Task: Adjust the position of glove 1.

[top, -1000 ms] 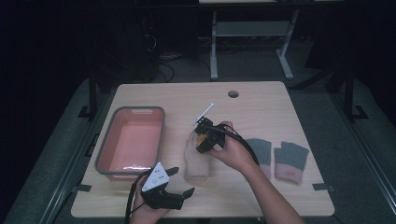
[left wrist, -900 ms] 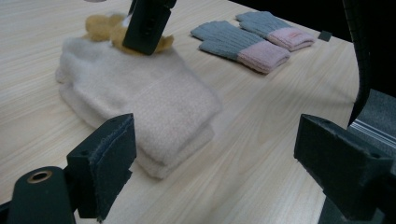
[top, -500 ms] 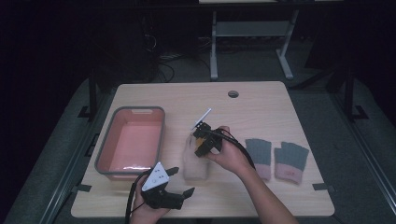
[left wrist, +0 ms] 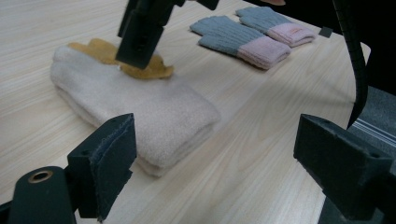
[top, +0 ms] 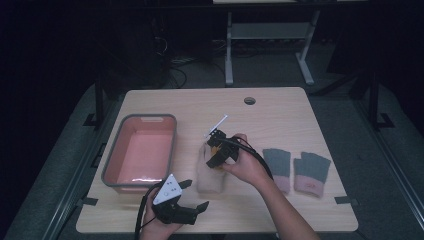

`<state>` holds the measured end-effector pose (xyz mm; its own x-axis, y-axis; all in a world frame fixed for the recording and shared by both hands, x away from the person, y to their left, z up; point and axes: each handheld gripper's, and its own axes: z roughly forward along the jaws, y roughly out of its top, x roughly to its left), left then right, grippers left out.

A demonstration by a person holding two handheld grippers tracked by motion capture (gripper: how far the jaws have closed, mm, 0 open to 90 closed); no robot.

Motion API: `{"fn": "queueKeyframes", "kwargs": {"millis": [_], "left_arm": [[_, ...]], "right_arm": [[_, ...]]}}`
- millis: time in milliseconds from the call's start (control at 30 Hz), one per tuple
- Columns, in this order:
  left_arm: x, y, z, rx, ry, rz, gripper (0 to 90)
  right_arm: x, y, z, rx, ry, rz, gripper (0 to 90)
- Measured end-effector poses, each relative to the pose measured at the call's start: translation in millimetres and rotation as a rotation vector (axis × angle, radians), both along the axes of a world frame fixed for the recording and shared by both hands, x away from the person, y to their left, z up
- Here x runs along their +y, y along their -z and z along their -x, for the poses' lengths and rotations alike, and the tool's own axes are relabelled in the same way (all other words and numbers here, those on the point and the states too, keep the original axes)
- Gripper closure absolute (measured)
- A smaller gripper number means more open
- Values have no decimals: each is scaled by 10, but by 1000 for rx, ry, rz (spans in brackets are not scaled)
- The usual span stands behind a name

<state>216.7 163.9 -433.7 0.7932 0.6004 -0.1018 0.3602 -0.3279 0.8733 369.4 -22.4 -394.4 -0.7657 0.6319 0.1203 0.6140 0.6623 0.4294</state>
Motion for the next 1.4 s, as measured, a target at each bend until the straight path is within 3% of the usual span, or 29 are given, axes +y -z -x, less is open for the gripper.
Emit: {"fn": "queueKeyframes", "kwargs": {"millis": [133, 433, 667, 1000, 1400], "left_arm": [[5, -3, -1, 2, 0, 2, 136], [13, -4, -8, 14, -4, 11, 144], [16, -4, -11, 21, -5, 12, 147], [19, -11, -20, 35, -1, 19, 180], [-21, -18, -76, 77, -14, 43, 204]], "right_arm": [[105, 13, -23, -21, -16, 5, 402], [297, 105, -118, -42, -35, 78, 387], [398, 242, -128, -72, -61, 164, 345], [393, 281, -109, -86, -104, 196, 350], [189, 252, -89, -70, -79, 220, 352]]}}
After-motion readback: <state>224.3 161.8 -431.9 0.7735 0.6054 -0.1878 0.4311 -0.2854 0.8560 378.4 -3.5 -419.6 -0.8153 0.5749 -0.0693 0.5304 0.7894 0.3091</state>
